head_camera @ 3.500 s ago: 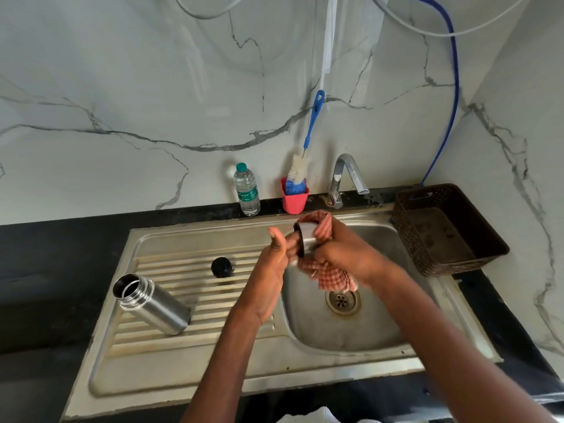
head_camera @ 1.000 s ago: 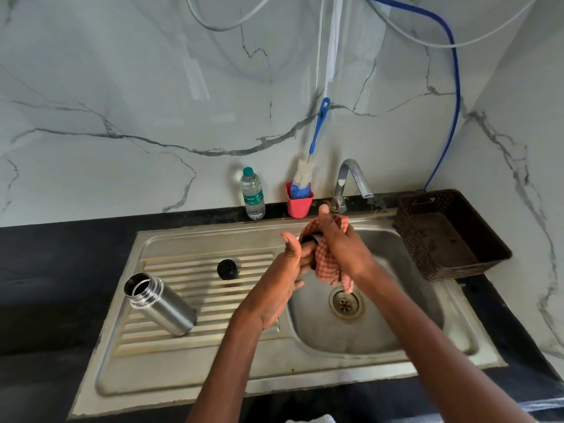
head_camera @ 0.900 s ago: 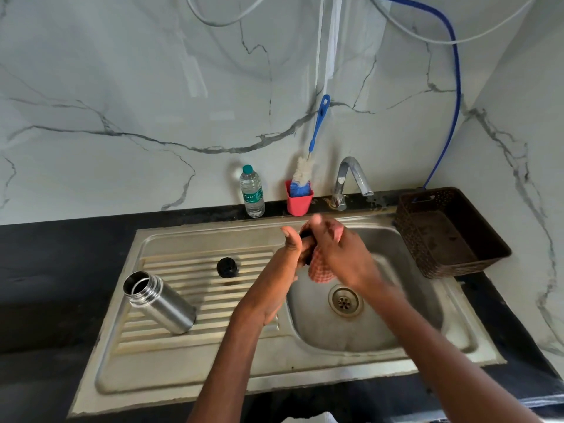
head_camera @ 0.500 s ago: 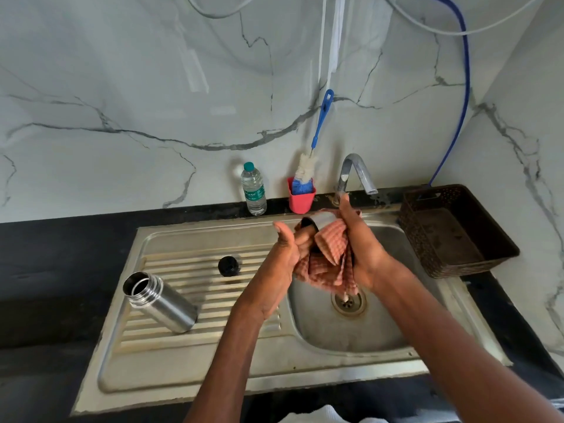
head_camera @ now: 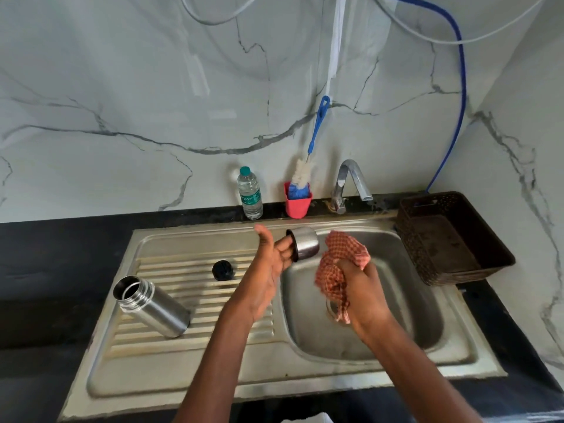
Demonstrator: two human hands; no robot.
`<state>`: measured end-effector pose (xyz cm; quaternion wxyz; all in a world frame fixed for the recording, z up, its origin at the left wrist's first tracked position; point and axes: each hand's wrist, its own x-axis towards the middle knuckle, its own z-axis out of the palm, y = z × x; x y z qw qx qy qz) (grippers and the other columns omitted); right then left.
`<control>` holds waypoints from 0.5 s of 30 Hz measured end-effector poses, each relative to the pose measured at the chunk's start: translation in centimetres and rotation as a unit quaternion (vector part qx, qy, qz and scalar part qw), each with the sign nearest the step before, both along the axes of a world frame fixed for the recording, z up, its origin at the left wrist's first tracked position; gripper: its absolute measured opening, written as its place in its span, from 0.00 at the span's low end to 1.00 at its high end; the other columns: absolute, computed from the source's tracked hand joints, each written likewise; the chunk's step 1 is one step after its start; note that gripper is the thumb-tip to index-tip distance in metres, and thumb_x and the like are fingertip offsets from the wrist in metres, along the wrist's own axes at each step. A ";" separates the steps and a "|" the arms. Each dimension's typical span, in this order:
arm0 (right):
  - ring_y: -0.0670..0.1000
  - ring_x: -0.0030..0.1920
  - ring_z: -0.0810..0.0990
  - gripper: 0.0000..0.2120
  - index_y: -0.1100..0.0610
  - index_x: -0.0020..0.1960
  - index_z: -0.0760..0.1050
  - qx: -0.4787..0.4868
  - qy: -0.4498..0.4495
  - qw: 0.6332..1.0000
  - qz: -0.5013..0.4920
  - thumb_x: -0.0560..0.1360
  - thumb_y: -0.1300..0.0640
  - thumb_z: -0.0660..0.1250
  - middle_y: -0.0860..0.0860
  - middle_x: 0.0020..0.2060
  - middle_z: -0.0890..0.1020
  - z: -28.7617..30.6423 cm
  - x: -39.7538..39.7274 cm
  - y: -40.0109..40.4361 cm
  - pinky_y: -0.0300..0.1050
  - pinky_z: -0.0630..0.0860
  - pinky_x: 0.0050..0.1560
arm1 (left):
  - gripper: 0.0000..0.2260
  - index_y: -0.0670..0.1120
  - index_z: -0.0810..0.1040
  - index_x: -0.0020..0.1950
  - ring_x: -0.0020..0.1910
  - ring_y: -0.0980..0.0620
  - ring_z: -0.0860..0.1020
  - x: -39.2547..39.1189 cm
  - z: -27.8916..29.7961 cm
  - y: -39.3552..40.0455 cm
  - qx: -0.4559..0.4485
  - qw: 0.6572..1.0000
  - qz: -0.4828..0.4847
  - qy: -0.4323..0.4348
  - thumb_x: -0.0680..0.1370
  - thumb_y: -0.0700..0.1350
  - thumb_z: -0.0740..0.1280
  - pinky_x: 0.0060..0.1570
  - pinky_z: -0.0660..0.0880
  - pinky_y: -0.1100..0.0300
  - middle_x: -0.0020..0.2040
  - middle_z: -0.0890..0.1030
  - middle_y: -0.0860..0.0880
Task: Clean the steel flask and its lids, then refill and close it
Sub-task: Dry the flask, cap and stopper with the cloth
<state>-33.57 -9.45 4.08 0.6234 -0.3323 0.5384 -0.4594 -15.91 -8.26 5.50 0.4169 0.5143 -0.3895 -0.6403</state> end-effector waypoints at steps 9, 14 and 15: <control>0.47 0.60 0.83 0.28 0.48 0.72 0.71 -0.142 0.142 0.959 0.200 0.77 0.68 0.63 0.47 0.57 0.85 1.8 1.5 -0.2 0.52 0.79 0.64 | 0.41 0.51 0.75 0.76 0.74 0.51 0.75 -1.6 0.8 1.9 -0.048 0.994 0.074 0.060 0.77 0.74 0.44 0.78 0.64 0.49 0.71 0.81 0.48; 0.45 0.82 0.54 0.51 0.48 0.82 0.57 -0.293 0.440 0.814 0.242 0.67 0.68 0.78 0.44 0.81 0.61 2.0 2.9 1.1 0.48 0.59 0.80 | 0.39 0.62 0.82 0.68 0.72 0.58 0.77 -2.0 1.0 2.3 -0.090 0.994 0.026 -0.052 0.73 0.81 0.47 0.75 0.68 0.52 0.68 0.82 0.56; 0.50 0.79 0.62 0.46 0.50 0.79 0.63 -0.295 0.463 0.803 0.232 0.66 0.66 0.78 0.46 0.76 0.68 2.4 3.0 0.2 0.52 0.65 0.78 | 0.42 0.60 0.81 0.69 0.72 0.56 0.77 -1.8 0.5 2.4 -0.091 0.994 0.015 -0.063 0.70 0.83 0.48 0.77 0.68 0.51 0.69 0.82 0.55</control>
